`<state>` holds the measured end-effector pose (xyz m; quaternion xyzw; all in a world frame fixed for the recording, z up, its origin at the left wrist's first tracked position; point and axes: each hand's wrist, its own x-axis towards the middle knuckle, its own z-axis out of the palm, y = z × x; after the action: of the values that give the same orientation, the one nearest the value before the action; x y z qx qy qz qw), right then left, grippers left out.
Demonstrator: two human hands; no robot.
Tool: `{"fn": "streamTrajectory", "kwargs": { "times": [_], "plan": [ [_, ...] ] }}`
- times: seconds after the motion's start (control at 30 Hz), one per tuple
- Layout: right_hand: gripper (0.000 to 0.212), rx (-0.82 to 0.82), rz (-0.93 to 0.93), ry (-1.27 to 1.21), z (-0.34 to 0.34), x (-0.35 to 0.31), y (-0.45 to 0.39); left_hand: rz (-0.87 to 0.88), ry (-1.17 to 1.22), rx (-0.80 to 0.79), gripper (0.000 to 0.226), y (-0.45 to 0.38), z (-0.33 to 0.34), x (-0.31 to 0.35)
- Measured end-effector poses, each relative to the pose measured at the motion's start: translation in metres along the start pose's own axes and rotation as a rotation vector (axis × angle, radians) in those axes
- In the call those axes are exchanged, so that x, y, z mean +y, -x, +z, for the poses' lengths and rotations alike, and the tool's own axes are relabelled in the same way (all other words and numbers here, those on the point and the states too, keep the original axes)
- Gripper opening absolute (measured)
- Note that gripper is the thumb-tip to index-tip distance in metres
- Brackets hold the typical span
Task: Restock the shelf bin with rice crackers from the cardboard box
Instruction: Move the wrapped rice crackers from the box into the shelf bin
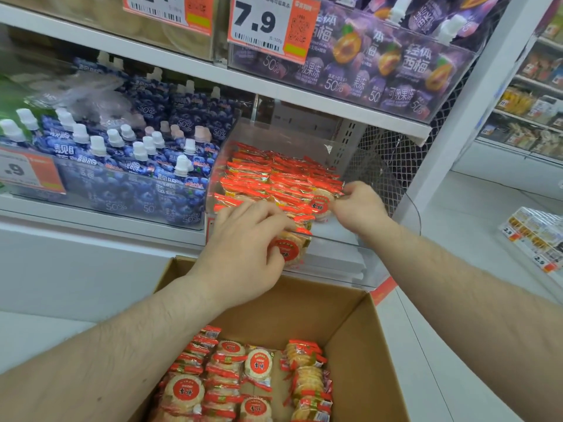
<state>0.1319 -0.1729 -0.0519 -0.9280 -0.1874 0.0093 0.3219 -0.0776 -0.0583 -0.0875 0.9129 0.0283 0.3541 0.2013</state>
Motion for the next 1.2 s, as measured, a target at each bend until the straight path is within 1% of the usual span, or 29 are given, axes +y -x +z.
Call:
{"fn": "streamTrajectory", "kwargs": {
  "times": [0.03,0.07,0.1,0.13,0.17,0.2,0.23,0.27,0.3,0.33,0.37,0.43,0.47,0.5,0.57,0.67,0.7,0.77,0.8,0.9,1.03,1.1,1.2],
  "plan": [
    [0.038,0.151,-0.161,0.032,0.000,-0.001,0.014,0.030,0.037,-0.028,0.034,0.002,0.001,0.001],
    [0.029,0.296,-0.365,0.025,0.000,-0.002,0.031,0.035,0.075,-0.078,0.032,0.005,0.002,0.003],
    [0.022,0.418,-0.581,-0.011,0.001,-0.003,0.048,0.011,0.094,-0.167,0.031,0.008,0.003,0.003],
    [0.016,0.504,-0.769,-0.047,0.003,-0.004,0.065,-0.032,0.083,-0.295,0.031,0.012,0.006,0.002],
    [0.012,0.539,-0.925,-0.078,0.009,-0.002,0.081,-0.082,0.047,-0.446,0.034,0.016,0.009,-0.001],
    [0.009,0.526,-1.026,-0.099,0.019,0.003,0.095,-0.132,0.004,-0.600,0.037,0.020,0.013,-0.006],
    [0.007,0.472,-1.075,-0.116,0.032,0.009,0.107,-0.178,-0.029,-0.741,0.040,0.025,0.017,-0.011],
    [0.006,0.387,-1.076,-0.125,0.049,0.018,0.117,-0.213,-0.054,-0.853,0.040,0.031,0.020,-0.015],
    [0.007,0.279,-1.039,-0.122,0.068,0.031,0.125,-0.234,-0.076,-0.930,0.039,0.036,0.022,-0.018],
    [0.010,0.146,-0.956,-0.099,0.086,0.043,0.132,-0.248,-0.092,-0.977,0.038,0.041,0.024,-0.021],
    [0.012,-0.017,-0.816,-0.048,0.106,0.057,0.135,-0.261,-0.103,-1.005,0.036,0.045,0.025,-0.023],
    [0.014,-0.374,-0.427,0.123,0.148,0.092,0.137,-0.294,-0.100,-1.039,0.036,0.049,0.026,-0.026],
    [0.015,-0.522,-0.224,0.194,0.172,0.111,0.138,-0.313,-0.092,-1.053,0.036,0.050,0.026,-0.028],
    [0.015,-0.619,-0.042,0.207,0.193,0.127,0.142,-0.330,-0.085,-1.064,0.036,0.050,0.027,-0.031],
    [0.015,-0.692,0.233,0.120,0.231,0.144,0.159,-0.356,-0.077,-1.081,0.036,0.052,0.030,-0.037],
    [0.028,-0.773,0.541,-0.078,0.267,0.130,0.194,-0.392,-0.077,-1.085,0.033,0.057,0.033,-0.046],
    [0.036,-0.813,0.624,-0.146,0.277,0.122,0.203,-0.400,-0.082,-1.089,0.033,0.058,0.033,-0.049],
    [0.052,-0.890,0.726,-0.233,0.293,0.107,0.215,-0.413,-0.089,-1.101,0.034,0.060,0.033,-0.053],
    [0.054,-0.901,0.741,-0.253,0.301,0.103,0.219,-0.422,-0.088,-1.109,0.034,0.062,0.033,-0.054],
    [0.043,-0.911,0.768,-0.293,0.313,0.100,0.222,-0.439,-0.082,-1.128,0.035,0.065,0.031,-0.057],
    [0.029,-0.976,0.812,-0.400,0.298,0.113,0.216,-0.451,-0.080,-1.129,0.037,0.067,0.028,-0.060],
    [0.026,-0.980,0.769,-0.386,0.283,0.131,0.207,-0.458,-0.081,-1.133,0.038,0.068,0.026,-0.061],
    [0.021,-0.942,0.727,-0.264,0.255,0.159,0.194,-0.453,-0.084,-1.159,0.037,0.068,0.027,-0.059]
  ]
}}
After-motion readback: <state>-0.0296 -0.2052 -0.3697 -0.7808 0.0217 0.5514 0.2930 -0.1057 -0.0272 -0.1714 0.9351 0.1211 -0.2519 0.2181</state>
